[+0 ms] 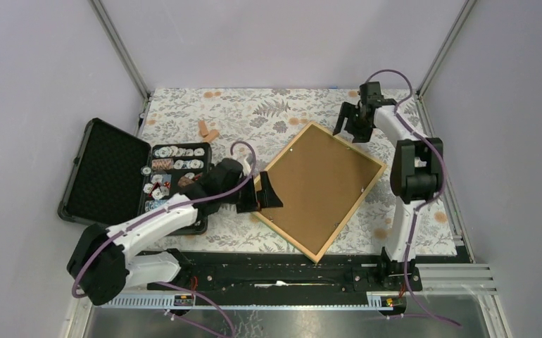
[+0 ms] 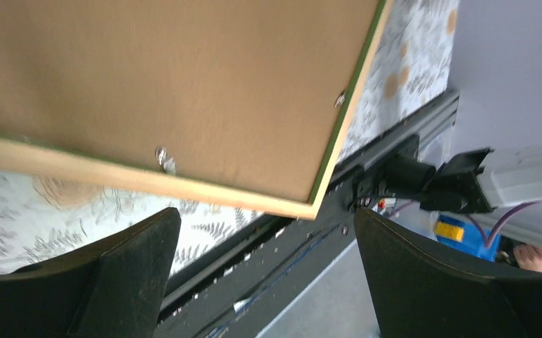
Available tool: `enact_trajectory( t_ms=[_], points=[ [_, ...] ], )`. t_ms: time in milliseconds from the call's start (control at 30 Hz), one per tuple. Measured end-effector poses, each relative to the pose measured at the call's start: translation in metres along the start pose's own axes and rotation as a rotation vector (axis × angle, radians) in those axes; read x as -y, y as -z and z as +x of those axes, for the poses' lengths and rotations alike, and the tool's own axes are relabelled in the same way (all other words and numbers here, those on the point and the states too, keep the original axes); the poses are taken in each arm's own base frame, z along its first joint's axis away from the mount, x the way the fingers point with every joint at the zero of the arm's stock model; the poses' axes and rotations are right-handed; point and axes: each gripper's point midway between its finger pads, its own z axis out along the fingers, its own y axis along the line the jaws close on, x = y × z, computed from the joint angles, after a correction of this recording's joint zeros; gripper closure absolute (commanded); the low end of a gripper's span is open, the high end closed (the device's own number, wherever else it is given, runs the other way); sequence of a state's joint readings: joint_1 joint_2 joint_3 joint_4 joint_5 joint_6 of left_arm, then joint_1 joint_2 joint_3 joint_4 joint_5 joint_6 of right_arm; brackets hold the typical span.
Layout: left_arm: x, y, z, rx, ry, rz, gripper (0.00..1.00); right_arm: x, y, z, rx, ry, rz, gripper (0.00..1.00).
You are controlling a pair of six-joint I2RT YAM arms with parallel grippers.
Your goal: Put the photo into the frame
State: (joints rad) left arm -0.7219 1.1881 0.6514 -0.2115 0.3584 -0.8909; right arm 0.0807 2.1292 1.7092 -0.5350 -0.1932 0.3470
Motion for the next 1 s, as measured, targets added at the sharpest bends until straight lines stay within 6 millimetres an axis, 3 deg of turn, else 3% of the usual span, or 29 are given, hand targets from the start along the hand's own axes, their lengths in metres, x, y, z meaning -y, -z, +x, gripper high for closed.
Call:
enact_trajectory(
  t_ms=[167,300,400,500,633,800,1000],
  points=[
    [0.031,0.028,-0.065,0.158,-0.124,-0.02,0.01,0.017,0.066,0.029,0.059,-0.022,0.081,0.19],
    [0.041,0.032,-0.13,0.248,-0.15,-0.042,0.01,0.041,0.109,0.076,0.103,-0.063,0.108,0.23],
    [0.034,0.013,-0.168,0.234,-0.13,-0.071,0.01,0.062,0.115,0.116,0.079,-0.103,0.131,0.24],
    [0.018,-0.018,-0.189,0.179,-0.12,-0.097,0.01,0.091,0.109,0.154,0.026,-0.163,0.166,0.23],
    [-0.02,-0.06,-0.201,0.076,-0.128,-0.18,0.01,0.113,0.1,0.184,-0.039,-0.225,0.192,0.22],
    [-0.071,-0.083,-0.187,-0.031,-0.069,-0.24,0.01,0.11,0.092,0.178,-0.024,-0.222,0.164,0.22],
    [-0.073,-0.09,-0.168,-0.069,0.053,-0.136,0.01,0.109,0.07,0.171,-0.065,-0.217,0.143,0.22]
  ],
)
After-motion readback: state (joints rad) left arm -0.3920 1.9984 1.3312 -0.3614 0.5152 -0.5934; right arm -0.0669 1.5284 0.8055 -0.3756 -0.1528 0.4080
